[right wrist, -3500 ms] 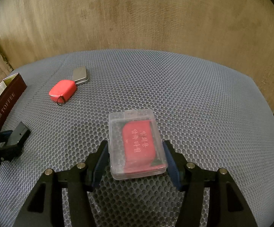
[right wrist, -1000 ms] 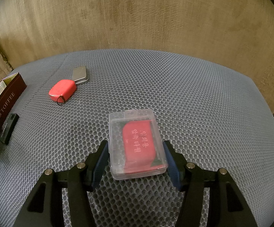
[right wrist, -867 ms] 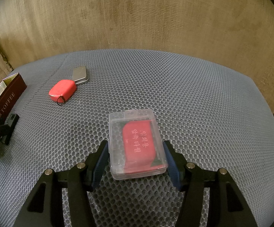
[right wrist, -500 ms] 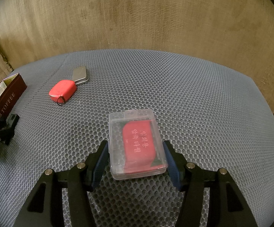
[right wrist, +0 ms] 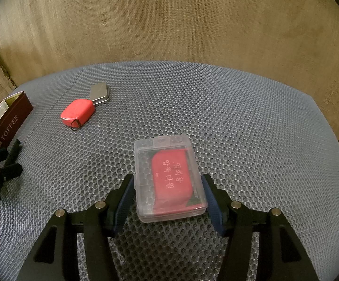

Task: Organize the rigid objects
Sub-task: 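Carry the black case into the gold tin and open the left gripper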

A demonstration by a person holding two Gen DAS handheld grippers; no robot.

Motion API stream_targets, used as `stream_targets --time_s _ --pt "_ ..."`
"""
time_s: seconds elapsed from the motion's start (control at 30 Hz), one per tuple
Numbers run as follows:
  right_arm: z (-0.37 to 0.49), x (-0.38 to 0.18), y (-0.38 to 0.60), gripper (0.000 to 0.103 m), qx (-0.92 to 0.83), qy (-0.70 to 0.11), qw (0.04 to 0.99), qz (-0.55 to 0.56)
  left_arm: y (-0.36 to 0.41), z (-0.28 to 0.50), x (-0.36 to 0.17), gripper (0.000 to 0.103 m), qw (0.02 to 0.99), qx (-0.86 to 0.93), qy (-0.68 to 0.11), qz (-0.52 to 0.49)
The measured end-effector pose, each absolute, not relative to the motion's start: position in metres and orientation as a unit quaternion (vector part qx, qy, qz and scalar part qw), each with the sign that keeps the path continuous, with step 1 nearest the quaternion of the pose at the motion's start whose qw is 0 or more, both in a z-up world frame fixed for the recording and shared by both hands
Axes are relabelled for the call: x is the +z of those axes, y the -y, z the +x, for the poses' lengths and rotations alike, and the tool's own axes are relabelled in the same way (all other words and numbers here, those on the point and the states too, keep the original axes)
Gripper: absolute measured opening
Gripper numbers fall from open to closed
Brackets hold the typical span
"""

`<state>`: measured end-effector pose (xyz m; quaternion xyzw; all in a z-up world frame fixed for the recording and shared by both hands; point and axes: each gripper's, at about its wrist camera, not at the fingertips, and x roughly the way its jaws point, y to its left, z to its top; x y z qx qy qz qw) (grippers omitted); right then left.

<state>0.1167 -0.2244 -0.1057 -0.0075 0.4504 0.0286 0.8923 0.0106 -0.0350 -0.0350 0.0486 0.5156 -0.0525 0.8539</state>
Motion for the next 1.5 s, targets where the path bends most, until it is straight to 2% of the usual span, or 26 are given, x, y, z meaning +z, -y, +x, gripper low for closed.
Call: stream_targets --time_s 0.07,0.2,0.27,0.33,0.4,0.93,1.27,1.5 --pt "0.116 -0.105 0.224 0.059 0.029 -0.45 0.892 -0.008 0.028 0.008 -0.036 0.055 0.852 -0.062 -0.52 0.022" --pt "0.117 -0.106 0.226 0.059 0.03 -0.45 0.892 -0.005 0.031 0.005 -0.039 0.058 0.858 -0.071 -0.507 0.048" --pt "0.117 -0.106 0.226 0.059 0.031 -0.45 0.892 -0.004 0.036 0.006 -0.041 0.057 0.858 -0.065 -0.508 0.038" --pt "0.117 -0.105 0.226 0.06 0.033 -0.45 0.892 -0.002 0.04 0.012 -0.043 0.049 0.861 -0.053 -0.505 0.031" --pt "0.118 -0.106 0.227 0.061 0.034 -0.45 0.892 -0.001 0.046 0.013 -0.042 0.03 0.861 -0.051 -0.505 0.029" --pt "0.118 -0.106 0.223 0.063 0.03 -0.452 0.892 -0.011 0.035 0.003 -0.031 0.029 0.868 -0.072 -0.488 0.061" --pt "0.117 -0.106 0.224 0.063 0.028 -0.452 0.891 -0.016 0.018 -0.016 0.025 0.029 0.884 -0.068 -0.46 0.042" --pt "0.12 -0.107 0.219 0.063 0.028 -0.452 0.891 -0.018 -0.023 -0.017 0.04 0.029 0.893 -0.035 -0.448 0.031"
